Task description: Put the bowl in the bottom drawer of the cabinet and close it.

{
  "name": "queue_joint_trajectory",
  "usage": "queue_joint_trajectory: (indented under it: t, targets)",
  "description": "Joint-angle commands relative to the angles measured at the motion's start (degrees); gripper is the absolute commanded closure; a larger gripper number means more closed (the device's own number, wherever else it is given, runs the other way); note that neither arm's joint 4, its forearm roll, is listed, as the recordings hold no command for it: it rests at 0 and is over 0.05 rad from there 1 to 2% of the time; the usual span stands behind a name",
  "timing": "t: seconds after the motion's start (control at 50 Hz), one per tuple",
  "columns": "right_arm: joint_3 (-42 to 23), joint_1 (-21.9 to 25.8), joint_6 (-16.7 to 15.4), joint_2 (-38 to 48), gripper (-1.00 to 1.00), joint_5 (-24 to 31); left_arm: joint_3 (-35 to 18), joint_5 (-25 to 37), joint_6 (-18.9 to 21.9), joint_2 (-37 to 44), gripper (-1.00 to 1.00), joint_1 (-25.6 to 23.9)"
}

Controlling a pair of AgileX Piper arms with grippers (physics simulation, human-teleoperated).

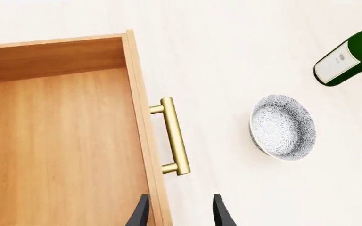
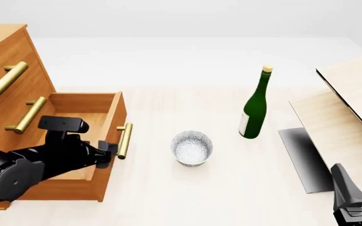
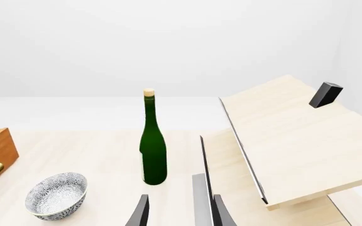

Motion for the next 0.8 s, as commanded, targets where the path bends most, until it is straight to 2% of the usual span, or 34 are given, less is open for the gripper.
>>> queue_joint_trajectory:
  t: [0.02,0.6,0.8]
  targets:
    - [0.0,0.0,0.0,0.0,-1.0,0.0,-0.6,3.1,0.8,-4.5,-1.0,0.7]
    - [0.0,0.0,0.0,0.0,-1.0,0.0,-3.3,4.0,3.5,-9.3,-1.0,-0.8]
    - [0.0,0.0,0.0,0.0,-1.0,0.0,-4.4,2.9,2.8,-9.0,-1.0,-3.5]
